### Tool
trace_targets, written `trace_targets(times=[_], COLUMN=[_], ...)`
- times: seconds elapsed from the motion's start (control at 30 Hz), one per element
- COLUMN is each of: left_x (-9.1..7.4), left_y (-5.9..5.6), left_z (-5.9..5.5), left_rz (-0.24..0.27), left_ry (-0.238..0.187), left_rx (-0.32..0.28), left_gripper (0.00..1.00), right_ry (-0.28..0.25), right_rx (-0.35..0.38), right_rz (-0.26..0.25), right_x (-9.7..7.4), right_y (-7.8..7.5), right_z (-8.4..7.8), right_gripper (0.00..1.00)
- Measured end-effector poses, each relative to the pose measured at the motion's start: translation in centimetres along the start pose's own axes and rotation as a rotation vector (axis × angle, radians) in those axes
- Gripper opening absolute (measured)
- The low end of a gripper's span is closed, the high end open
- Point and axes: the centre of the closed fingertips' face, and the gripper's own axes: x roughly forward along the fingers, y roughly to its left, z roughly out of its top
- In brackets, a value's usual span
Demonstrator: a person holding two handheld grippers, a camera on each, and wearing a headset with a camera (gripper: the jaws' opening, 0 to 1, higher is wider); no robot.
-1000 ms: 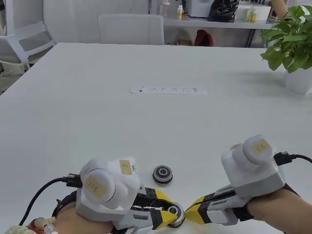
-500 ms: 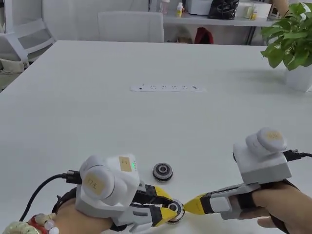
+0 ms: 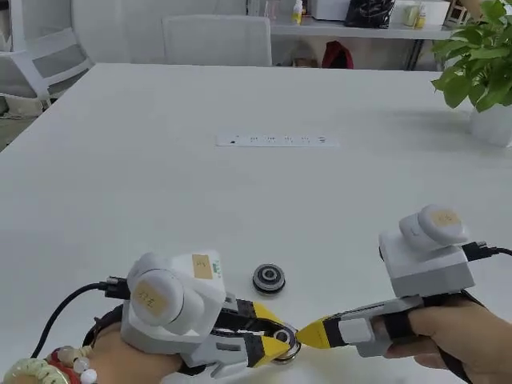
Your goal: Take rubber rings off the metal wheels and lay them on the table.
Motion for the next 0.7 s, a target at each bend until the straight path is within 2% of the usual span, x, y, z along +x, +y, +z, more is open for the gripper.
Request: trace_targets(times=[0.7], left_x=[-0.01], left_y=[0.16], left_z=[-0.03], left_rz=[0.01], left_ry=[-0.003], left_rx=[0.0], left_gripper=[0.14], right_ry=[-0.012], right_rx=[0.009], right_rz=[0.017], right_x=[0.25], right_y=[0.17], right_z=[0.36], right_gripper=[0.0])
